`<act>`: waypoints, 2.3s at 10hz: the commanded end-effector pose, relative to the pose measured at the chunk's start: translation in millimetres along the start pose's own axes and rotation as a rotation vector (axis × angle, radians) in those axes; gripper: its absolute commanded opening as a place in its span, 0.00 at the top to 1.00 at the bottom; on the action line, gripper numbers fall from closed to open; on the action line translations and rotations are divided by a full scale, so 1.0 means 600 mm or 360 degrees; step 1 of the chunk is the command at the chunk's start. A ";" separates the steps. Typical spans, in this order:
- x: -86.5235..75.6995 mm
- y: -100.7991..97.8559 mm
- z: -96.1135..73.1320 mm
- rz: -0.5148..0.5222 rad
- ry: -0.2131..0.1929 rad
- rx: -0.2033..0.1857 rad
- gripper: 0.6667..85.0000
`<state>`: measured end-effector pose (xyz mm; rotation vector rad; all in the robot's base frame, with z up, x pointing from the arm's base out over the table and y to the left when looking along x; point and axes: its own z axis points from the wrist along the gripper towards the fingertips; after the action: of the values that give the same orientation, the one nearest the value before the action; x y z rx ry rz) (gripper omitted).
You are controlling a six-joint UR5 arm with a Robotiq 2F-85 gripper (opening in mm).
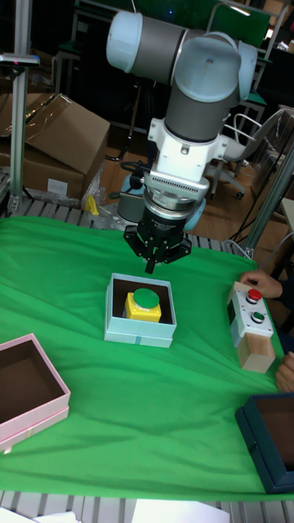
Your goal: Move an object from one box to another
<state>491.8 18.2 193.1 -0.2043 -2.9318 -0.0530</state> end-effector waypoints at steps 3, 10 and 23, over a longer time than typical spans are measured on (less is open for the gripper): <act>-0.002 -0.005 0.002 -0.0069 -0.0030 -0.0042 0.99; -0.038 -0.030 -0.013 -0.0206 -0.0152 0.0045 0.99; -0.050 -0.038 -0.016 -0.0573 -0.0184 0.0096 0.99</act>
<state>520.7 -6.4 194.3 0.2916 -3.0506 -0.0150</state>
